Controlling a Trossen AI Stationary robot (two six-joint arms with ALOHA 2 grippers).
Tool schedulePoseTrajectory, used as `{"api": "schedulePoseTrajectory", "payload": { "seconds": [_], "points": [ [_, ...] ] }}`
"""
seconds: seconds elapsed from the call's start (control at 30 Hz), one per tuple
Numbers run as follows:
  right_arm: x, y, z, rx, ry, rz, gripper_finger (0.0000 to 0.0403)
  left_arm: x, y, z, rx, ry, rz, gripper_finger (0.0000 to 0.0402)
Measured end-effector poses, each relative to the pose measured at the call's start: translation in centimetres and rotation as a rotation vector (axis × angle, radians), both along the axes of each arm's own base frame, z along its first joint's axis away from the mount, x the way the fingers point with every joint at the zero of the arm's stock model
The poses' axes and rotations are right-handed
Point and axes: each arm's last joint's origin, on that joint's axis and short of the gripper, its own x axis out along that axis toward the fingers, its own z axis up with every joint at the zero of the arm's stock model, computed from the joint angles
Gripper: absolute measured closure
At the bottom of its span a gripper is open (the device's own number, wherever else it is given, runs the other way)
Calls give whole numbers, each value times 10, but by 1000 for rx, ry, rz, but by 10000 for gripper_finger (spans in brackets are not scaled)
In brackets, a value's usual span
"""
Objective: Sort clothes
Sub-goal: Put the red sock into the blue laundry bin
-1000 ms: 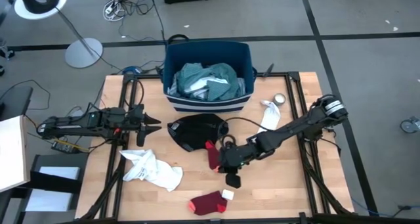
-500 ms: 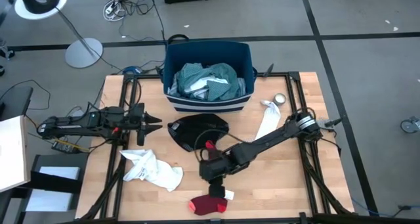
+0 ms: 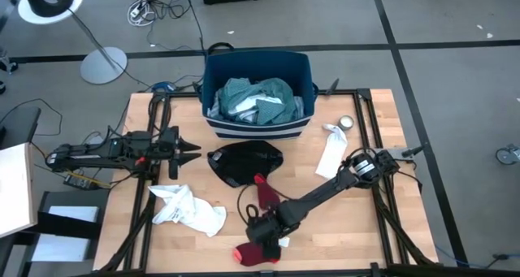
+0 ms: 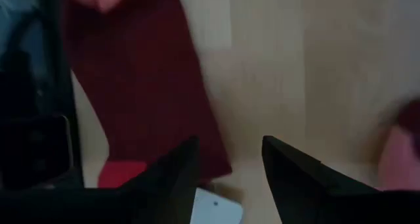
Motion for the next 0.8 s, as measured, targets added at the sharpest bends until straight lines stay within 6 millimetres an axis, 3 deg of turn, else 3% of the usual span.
{"api": "schedulePoseTrajectory", "payload": {
  "seconds": [0.2, 0.33, 0.4, 0.47, 0.53, 0.8],
  "points": [
    [-5, 16, -28, -25, 65, 2, 237, 0, 1, 2, 143, -4, -12, 259],
    [-8, 21, -32, -47, 72, -9, 246, 0, 1, 0, 206, 27, -28, 259],
    [-9, 20, -33, -66, 83, -14, 276, 0, 1, 0, 209, 26, -25, 259],
    [-15, 16, -29, -99, 120, -35, 336, 1, 1, 0, 207, 29, -21, 259],
    [-18, 12, -22, -129, 123, -38, 384, 1, 1, -1, 206, 31, -22, 259],
    [-34, -25, 54, -255, 28, -109, 398, 2, 1, 2, 204, 3, -18, 259]
  ]
}}
